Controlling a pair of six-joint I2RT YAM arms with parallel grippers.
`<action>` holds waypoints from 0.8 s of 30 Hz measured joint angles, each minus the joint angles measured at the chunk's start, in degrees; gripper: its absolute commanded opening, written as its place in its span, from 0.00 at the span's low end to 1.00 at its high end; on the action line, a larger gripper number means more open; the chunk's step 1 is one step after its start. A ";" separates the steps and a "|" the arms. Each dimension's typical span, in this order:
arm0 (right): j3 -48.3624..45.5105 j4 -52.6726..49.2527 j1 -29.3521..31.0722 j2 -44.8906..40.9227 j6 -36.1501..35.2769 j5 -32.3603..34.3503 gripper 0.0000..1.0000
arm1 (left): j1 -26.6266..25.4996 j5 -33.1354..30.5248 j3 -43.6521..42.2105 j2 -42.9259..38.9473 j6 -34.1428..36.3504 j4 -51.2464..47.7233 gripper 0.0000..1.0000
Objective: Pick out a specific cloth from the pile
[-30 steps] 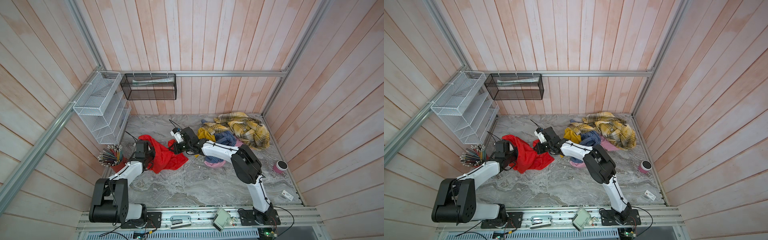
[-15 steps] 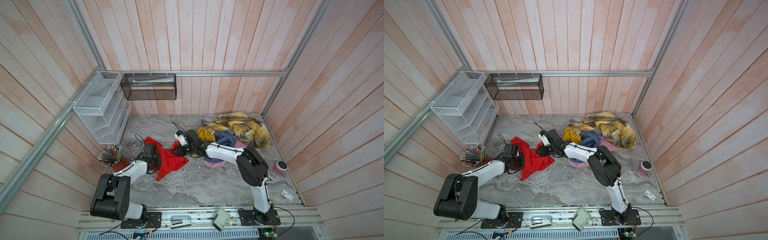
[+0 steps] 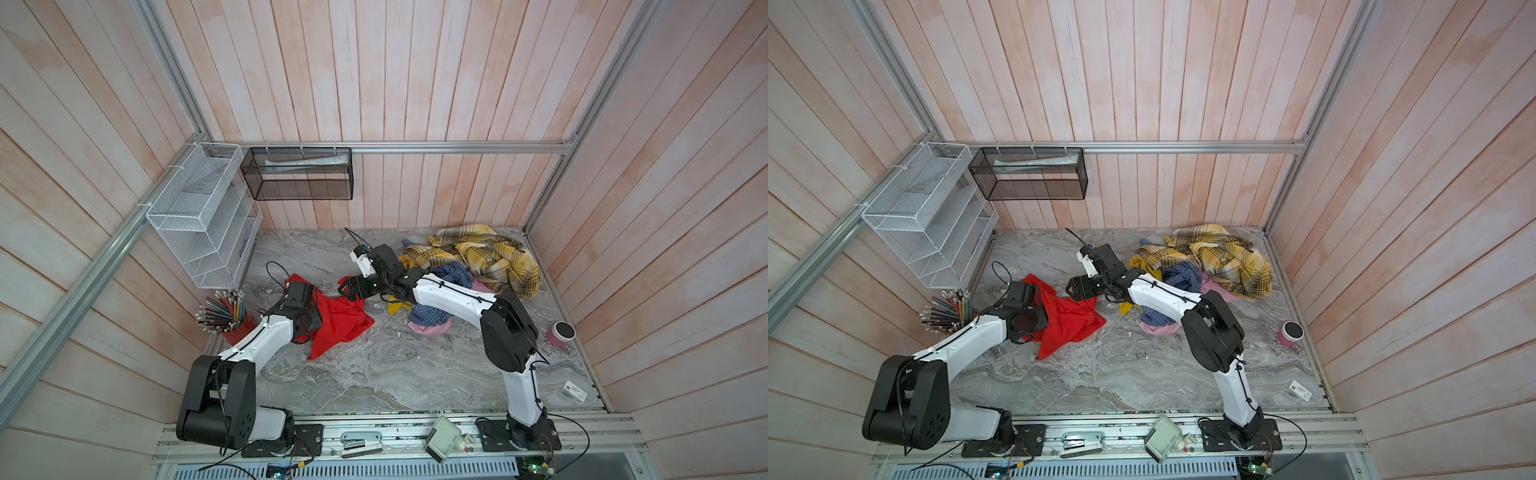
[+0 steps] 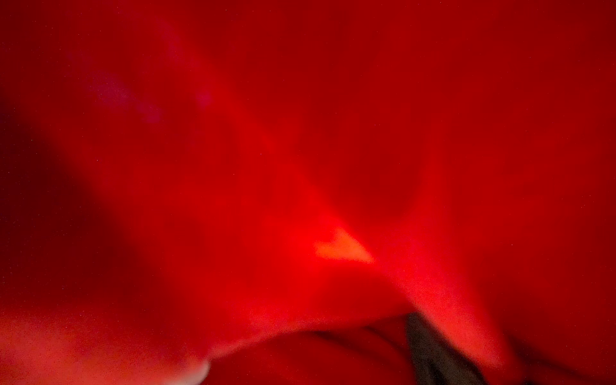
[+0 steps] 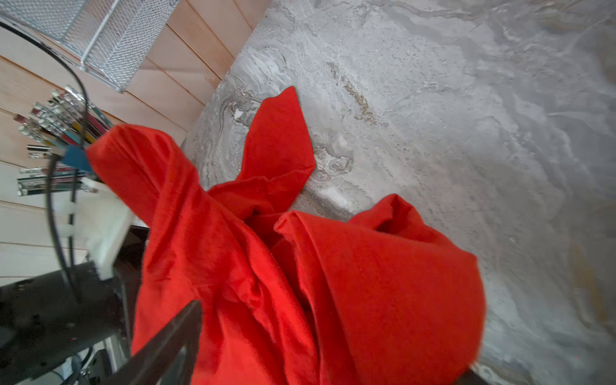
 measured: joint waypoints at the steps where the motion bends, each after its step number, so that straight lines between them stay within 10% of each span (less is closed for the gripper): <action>1: 0.00 -0.33 0.00 -0.42 -0.48 0.70 0.89 | 0.00 -0.87 0.35 -0.87 0.00 -0.81 1.00; 24: -3.06 1.09 -2.10 -11.65 -8.20 6.95 0.90 | -4.13 -7.06 2.47 0.94 -0.39 -12.52 0.98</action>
